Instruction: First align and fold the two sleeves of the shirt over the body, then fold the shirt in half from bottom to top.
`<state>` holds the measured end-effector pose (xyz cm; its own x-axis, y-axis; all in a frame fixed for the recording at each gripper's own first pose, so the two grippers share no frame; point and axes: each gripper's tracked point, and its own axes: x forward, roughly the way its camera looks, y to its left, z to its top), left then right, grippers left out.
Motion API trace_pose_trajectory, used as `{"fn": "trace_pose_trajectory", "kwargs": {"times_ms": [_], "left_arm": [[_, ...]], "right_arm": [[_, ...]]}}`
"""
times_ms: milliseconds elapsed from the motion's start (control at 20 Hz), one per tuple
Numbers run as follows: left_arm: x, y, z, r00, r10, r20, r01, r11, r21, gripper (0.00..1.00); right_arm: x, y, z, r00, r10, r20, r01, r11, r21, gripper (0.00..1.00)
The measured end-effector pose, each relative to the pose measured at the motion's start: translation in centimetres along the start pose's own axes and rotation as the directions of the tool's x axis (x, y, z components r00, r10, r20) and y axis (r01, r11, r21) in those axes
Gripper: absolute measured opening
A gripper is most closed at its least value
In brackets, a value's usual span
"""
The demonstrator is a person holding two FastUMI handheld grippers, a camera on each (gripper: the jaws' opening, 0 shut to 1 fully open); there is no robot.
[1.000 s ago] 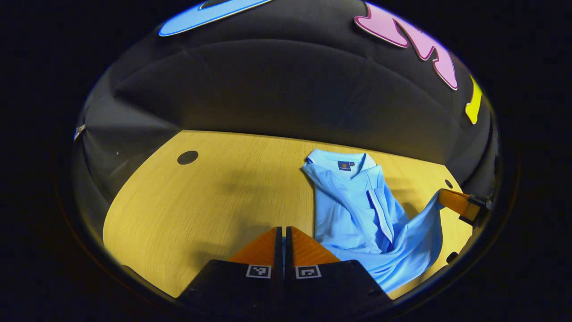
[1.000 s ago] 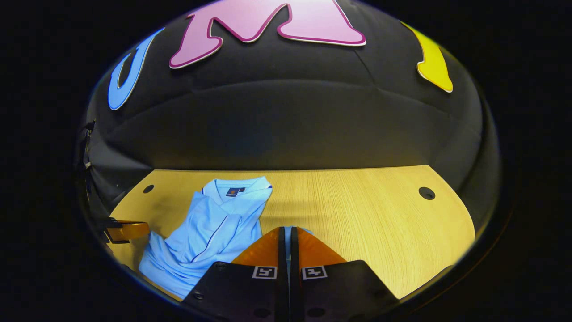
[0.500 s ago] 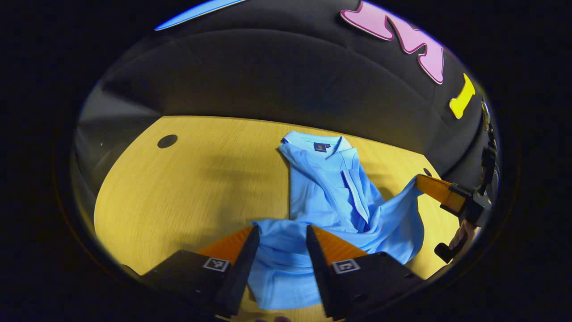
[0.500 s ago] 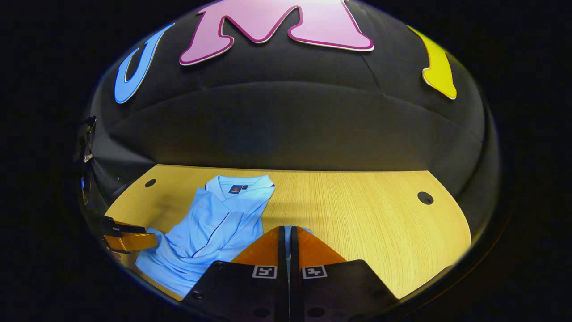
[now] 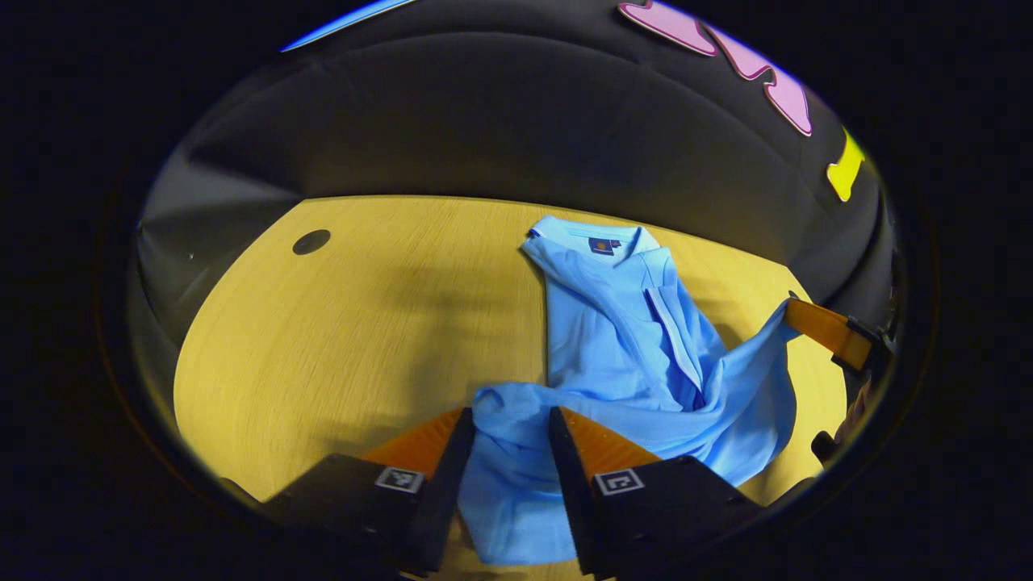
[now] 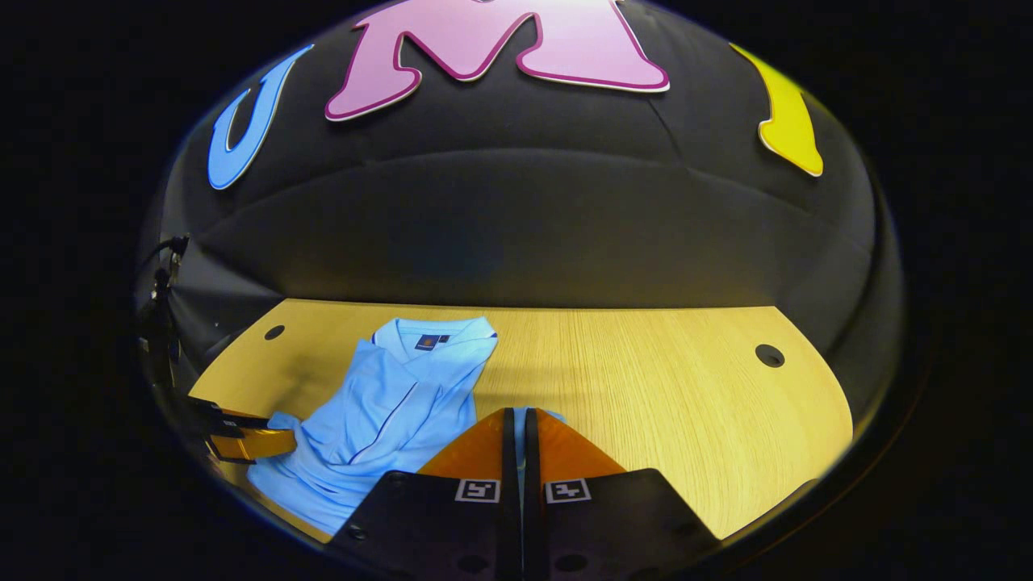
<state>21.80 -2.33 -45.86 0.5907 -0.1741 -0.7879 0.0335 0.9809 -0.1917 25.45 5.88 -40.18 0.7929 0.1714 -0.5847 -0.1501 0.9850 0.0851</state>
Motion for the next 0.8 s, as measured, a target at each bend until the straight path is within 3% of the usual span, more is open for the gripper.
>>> {"fn": "trace_pose_trajectory", "kwargs": {"times_ms": [150, 500, 800], "left_arm": [[0.5, 0.5, 0.5, 0.999, 0.039, 0.020, -0.039, 0.999, 0.014, 0.06], [0.3, 0.5, 4.1, 0.995, 0.023, 0.099, -0.024, 1.000, 0.003, 0.06], [-2.1, -0.1, 7.4, 0.984, 0.025, 0.179, -0.026, 1.000, 0.004, 0.06]], "right_arm": [[0.2, 0.0, 0.3, 1.000, 0.000, 0.007, 0.000, 1.000, 0.011, 0.06], [2.4, -0.4, 2.2, 1.000, -0.007, 0.023, 0.006, 0.998, 0.057, 0.06], [7.0, -0.5, 5.6, 0.999, -0.006, 0.033, 0.004, 0.998, 0.059, 0.05]]}}
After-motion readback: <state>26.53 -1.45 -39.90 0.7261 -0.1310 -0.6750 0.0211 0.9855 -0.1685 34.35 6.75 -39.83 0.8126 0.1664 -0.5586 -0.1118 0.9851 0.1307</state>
